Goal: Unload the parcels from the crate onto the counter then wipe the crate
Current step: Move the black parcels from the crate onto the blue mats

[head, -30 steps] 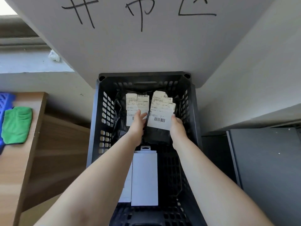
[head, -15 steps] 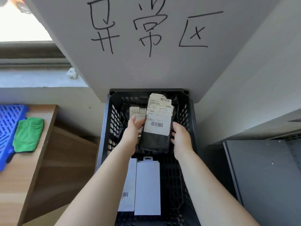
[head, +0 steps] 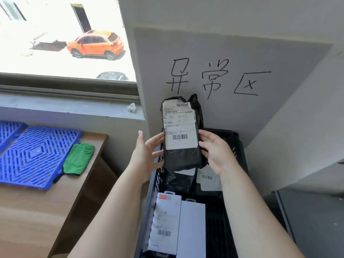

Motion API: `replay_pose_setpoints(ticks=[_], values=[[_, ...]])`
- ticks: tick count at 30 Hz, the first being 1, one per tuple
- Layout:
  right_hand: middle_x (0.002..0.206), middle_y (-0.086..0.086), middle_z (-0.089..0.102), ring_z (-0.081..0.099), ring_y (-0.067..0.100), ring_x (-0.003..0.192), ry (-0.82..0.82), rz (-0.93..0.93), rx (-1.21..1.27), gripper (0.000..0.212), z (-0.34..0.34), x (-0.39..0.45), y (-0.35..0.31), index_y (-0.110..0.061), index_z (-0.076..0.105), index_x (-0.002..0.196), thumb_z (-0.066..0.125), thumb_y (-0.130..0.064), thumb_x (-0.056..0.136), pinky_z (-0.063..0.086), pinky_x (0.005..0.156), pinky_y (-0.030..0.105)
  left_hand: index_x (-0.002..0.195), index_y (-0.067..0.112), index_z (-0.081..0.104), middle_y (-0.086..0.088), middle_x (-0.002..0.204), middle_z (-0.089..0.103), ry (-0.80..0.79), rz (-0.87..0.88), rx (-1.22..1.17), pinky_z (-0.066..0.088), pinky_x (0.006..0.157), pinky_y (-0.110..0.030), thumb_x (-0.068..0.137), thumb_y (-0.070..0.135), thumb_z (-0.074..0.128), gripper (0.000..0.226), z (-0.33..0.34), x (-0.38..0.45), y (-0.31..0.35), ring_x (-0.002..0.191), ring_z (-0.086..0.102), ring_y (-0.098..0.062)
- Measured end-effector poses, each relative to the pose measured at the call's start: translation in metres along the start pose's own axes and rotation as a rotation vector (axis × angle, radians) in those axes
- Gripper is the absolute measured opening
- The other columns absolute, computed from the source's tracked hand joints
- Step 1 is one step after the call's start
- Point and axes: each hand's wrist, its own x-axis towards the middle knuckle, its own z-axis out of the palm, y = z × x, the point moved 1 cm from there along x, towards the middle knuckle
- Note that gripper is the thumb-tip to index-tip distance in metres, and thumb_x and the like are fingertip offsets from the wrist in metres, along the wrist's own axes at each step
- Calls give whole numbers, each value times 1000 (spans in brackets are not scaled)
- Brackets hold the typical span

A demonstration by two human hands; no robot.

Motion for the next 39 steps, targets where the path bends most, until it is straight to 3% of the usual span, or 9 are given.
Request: replay_pose_setpoints(ticks=[4,6,8,12,19,24,30,35,39], values=[[125,1,59,59,2,99,-91,-43,11,46,42,-14,-17,-9,55,135,41,10,95,51,65,11,121,33,68,11,133,61,2,99,-24,29,112,-61,95,72,8,76,-25,-33,22,127,49,-28],[125,2,64,60,14,113,-151,-44,47,37,63,-20,-21,-12,58,132,41,-3,99,52,89,23,117,34,69,13,126,65,51,156,-35,31,111,-61,95,72,8,76,-39,-50,30,126,50,-27],[136,2,59,52,18,127,-254,-10,68,36,80,-26,-21,-15,56,134,38,-26,104,37,112,38,120,32,68,11,127,65,109,204,-59,39,105,-59,95,72,7,77,-53,-68,34,125,52,-28],[141,4,55,46,21,133,-509,131,103,61,112,-35,-15,-14,55,136,23,-54,102,24,119,44,123,28,66,6,131,62,247,231,-151,47,87,-47,96,71,7,78,-88,-108,27,120,53,-27],[129,3,65,54,17,122,-741,317,70,69,195,-67,22,-10,58,132,22,-59,99,33,105,37,111,20,71,-2,124,68,515,282,-347,46,93,-50,102,52,14,66,-166,-176,3,106,60,-28],[139,3,58,41,22,137,-869,402,18,72,288,-121,60,-12,60,131,24,-64,96,19,121,41,112,19,67,3,119,66,661,334,-410,50,73,-40,101,61,12,71,-250,-242,-15,93,58,-25],[135,6,61,48,24,133,-1004,453,-49,67,427,-201,110,-10,61,130,29,-59,98,28,118,42,113,22,69,1,123,66,785,391,-452,53,72,-46,100,66,14,71,-378,-335,-29,102,60,-28],[131,8,62,54,27,124,-1061,486,-167,62,541,-286,168,-8,64,122,33,-56,99,37,112,42,113,24,69,-2,129,62,869,389,-553,45,97,-61,97,69,14,73,-497,-418,-56,121,53,-32],[140,9,55,48,33,131,-1092,508,-304,60,624,-339,219,-8,66,121,37,-56,98,36,113,47,126,21,64,-3,141,53,926,345,-643,39,101,-67,95,74,16,77,-581,-469,-82,129,48,-37]])
